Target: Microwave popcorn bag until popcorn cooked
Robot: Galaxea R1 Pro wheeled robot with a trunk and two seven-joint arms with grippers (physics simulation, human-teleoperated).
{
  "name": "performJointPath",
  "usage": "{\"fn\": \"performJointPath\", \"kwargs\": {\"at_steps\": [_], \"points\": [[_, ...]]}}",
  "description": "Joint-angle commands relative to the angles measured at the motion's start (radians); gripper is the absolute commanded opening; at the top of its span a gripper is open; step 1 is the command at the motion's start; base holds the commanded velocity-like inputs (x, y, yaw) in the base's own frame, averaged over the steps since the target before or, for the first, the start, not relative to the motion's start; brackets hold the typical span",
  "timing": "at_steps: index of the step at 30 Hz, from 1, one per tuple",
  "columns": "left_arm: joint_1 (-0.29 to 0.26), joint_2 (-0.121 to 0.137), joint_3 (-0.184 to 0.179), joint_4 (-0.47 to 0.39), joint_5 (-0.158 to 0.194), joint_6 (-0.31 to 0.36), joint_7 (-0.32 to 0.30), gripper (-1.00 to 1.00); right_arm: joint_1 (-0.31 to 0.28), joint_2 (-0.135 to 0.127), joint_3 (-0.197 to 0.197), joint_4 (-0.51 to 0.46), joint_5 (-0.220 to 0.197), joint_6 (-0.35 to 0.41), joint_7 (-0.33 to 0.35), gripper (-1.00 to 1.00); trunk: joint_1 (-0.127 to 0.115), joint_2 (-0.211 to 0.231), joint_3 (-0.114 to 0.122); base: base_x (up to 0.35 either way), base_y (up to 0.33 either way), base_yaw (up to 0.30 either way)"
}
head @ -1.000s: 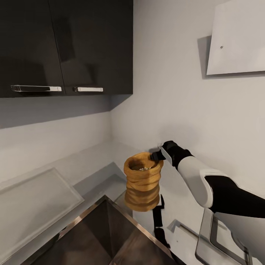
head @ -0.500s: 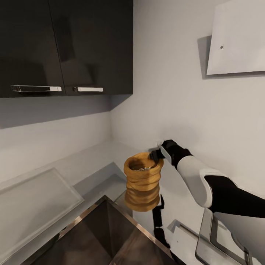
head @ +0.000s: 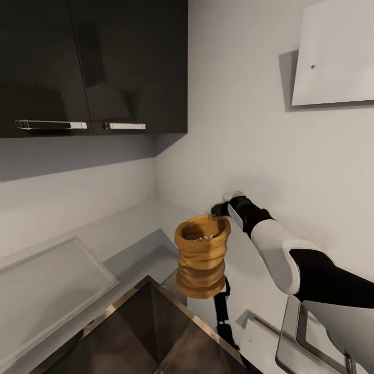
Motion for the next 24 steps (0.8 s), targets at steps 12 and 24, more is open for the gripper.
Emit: {"fn": "performJointPath", "kwargs": {"at_steps": [12,24], "points": [[0.000,0.001,0.006,-0.001,0.000,-0.002,-0.006,1.00,0.000,-0.003,-0.008,0.039,0.009,-0.008,0.000,1.00,0.000,-0.001,-0.001,0.000,-0.057,0.000],[0.000,0.000,0.006,-0.001,0.000,-0.002,-0.006,1.00,0.000,-0.002,-0.008,0.157,0.010,-0.012,0.008,1.00,0.000,-0.001,-0.001,0.000,-0.004,0.000]]}}
